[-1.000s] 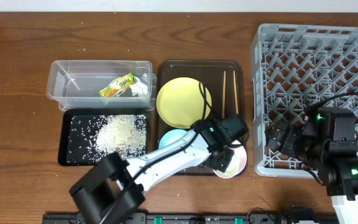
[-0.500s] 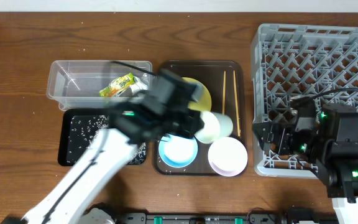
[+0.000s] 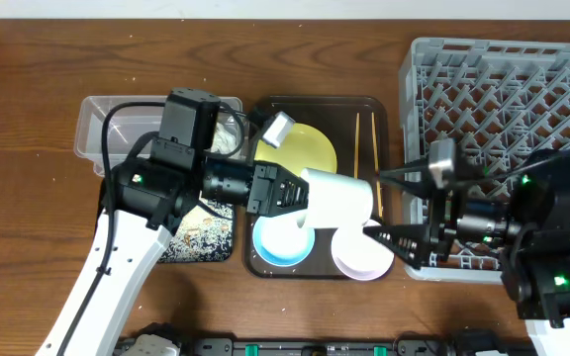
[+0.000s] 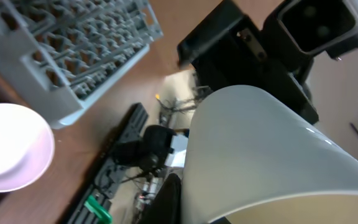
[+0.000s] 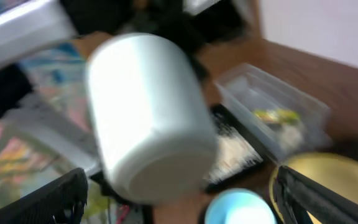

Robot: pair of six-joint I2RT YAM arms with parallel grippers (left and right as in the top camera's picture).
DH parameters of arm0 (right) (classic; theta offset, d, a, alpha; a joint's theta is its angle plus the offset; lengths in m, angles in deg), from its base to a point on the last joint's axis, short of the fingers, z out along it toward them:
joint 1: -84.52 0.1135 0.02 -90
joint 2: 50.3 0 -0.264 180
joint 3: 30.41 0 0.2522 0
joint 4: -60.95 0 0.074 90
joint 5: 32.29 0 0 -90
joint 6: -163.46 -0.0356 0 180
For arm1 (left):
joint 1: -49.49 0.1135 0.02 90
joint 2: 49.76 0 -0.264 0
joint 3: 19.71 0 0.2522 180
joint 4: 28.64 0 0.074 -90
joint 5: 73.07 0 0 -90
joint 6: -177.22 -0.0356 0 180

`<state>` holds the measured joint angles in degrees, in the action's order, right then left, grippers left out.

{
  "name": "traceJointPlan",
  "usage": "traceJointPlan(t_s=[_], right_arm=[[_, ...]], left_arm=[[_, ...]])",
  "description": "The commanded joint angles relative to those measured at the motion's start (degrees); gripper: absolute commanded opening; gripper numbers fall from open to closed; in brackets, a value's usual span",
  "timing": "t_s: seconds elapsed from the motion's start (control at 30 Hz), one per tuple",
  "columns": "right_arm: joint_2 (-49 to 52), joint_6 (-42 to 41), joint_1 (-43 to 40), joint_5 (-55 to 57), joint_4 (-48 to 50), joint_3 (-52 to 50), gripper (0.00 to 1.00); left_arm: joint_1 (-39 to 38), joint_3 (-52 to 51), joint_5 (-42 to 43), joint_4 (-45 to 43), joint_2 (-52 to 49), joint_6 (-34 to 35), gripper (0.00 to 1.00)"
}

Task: Sort waste into correct bins and load items into the dishwasher rack
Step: 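Lift the white cup and hand it to the right gripper, then carry the white cup with the right gripper into the dishwasher rack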

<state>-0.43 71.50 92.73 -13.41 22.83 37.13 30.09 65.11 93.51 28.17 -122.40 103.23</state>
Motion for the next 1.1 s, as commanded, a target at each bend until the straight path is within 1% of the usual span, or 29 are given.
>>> traceJointPlan(t_s=[0.0, 0.07, 0.17, 0.3, 0.33, 0.37, 0.47, 0.57, 0.6, 0.67, 0.73, 0.8, 0.83, 0.97, 1.03, 1.07], right_arm=[[-0.1, -4.8, 3.8, -4.4, 3.8, 0.8, 0.92], [0.2, -7.6, 6.1, -1.1, 6.2, 0.8, 0.89], [0.8, -9.4, 9.3, 5.0, 6.8, 0.8, 0.84], [2.2, -9.4, 12.6, 6.6, 7.3, 0.8, 0.79], [2.6, -9.4, 13.2, 6.6, 7.8, 0.8, 0.76], [3.0, -9.4, 13.5, 6.6, 8.3, 0.8, 0.70], [3.4, -9.4, 13.4, 7.1, 9.7, 0.8, 0.59], [3.1, -9.4, 13.0, 9.2, 9.8, 0.8, 0.51], [2.8, -9.4, 12.6, 9.5, 9.7, 0.8, 0.49], [2.2, -9.8, 11.3, 9.7, 9.4, 0.8, 0.49], [1.2, -9.8, 9.0, 10.3, 7.3, 0.8, 0.48], [-0.3, -9.8, 5.9, 13.0, 2.5, 0.8, 0.49], [-1.3, -9.8, 3.7, 15.8, -1.0, 0.9, 0.50], [-4.8, -10.3, -4.6, 30.9, -16.4, 1.1, 0.50], [-6.1, -12.2, -9.2, 42.7, -26.0, 2.2, 0.45], [-6.3, -12.7, -10.7, 46.8, -29.2, 2.8, 0.45]], left_arm=[[0.0, 1.1, 3.8, -0.1, 0.3, -1.4, 0.06], [0.0, 1.1, 3.8, -0.1, 0.3, -1.4, 0.06], [0.0, 1.1, 3.8, -0.1, 0.3, -1.4, 0.06], [0.0, 1.1, 3.8, -0.1, 0.3, -1.4, 0.06], [0.0, 1.1, 3.8, -0.1, 0.3, -1.4, 0.06], [0.0, 1.1, 3.8, -0.1, 0.3, -1.4, 0.06], [0.0, 1.1, 3.8, -0.1, 0.3, -1.4, 0.06], [0.0, 1.1, 3.8, 0.2, 0.3, -1.4, 0.07], [0.0, 1.1, 3.8, 0.2, 0.3, -1.4, 0.11], [0.0, 1.0, 3.7, 0.1, 0.3, -1.4, 0.38], [0.0, 1.1, 2.4, 0.2, 0.3, -1.4, 0.52], [0.0, 1.1, -1.6, 0.4, 0.3, -1.4, 0.64], [0.0, 1.1, -4.8, 1.0, 0.3, -1.4, 0.65], [0.0, 1.0, -24.3, 6.8, 0.3, -1.4, 0.68], [0.0, 1.0, -30.2, 9.7, 0.3, -1.4, 0.69], [0.0, 1.0, -31.6, 10.6, 0.2, -1.4, 0.69]])
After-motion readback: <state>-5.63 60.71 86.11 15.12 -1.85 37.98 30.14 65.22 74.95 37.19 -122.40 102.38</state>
